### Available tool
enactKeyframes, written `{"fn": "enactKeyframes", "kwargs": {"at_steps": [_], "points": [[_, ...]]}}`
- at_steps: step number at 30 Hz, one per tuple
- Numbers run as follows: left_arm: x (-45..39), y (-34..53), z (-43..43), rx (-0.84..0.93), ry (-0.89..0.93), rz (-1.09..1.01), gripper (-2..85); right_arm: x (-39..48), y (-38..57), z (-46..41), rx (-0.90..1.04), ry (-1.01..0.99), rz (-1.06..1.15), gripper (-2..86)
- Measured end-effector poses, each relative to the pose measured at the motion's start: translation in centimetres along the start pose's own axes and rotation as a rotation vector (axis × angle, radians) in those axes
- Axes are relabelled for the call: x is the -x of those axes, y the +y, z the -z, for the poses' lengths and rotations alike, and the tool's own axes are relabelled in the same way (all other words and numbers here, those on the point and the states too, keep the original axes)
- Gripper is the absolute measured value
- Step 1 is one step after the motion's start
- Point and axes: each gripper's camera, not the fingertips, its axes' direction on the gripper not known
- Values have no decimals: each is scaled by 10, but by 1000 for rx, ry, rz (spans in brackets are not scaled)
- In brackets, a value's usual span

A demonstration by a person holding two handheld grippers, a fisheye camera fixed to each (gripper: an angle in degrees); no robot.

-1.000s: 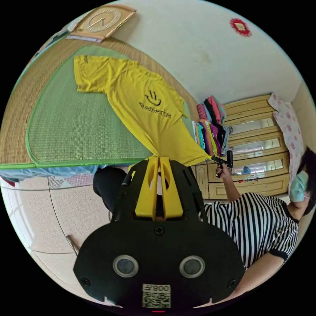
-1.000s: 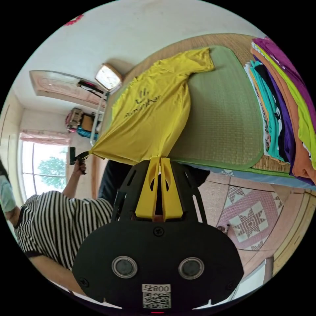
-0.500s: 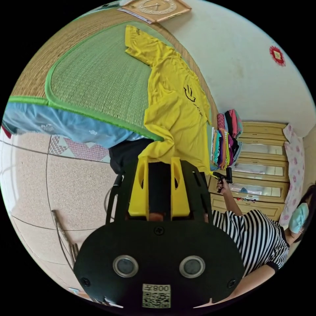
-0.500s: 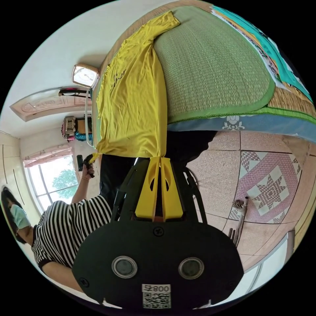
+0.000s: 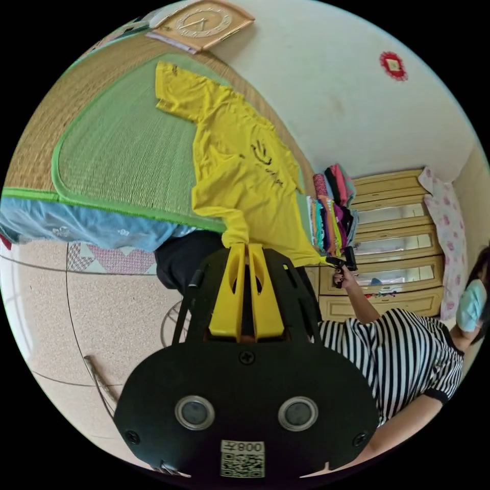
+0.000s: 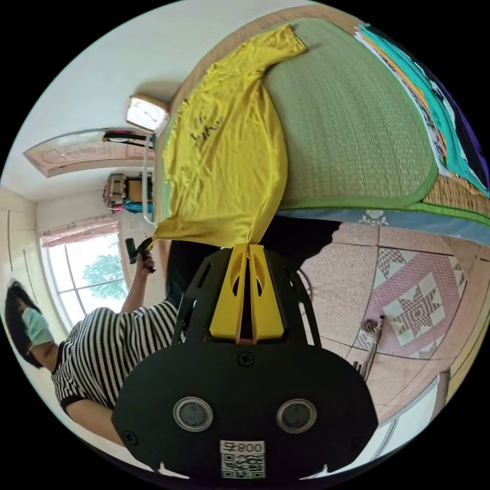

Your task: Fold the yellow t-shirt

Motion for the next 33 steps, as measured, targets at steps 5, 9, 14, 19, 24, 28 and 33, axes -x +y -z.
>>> {"fn": "enactKeyframes", "kwargs": {"at_steps": [5, 9, 14, 19, 24, 28, 33], "points": [[-44, 6, 47, -99, 4, -132, 9, 44, 9, 34, -27, -37, 126, 1], [-49, 13, 46, -62, 2, -96, 9, 41, 19, 24, 50, 65, 105, 1], [-12, 21, 2, 91, -84, 112, 16, -19, 27, -5, 94, 57, -70, 2], [-3, 16, 6, -9, -76, 209, 24, -45, 37, 3, 21, 17, -178, 1], [-19, -26, 5, -62, -136, 174, 19, -26, 26, 33, -121, 119, -207, 0], [-37, -93, -32, -29, -171, 106, 11, 49, -44, 14, -157, 213, -29, 1], [-54, -178, -81, -43, -270, 86, 5, 127, -147, -47, -106, 356, 150, 0]]}}
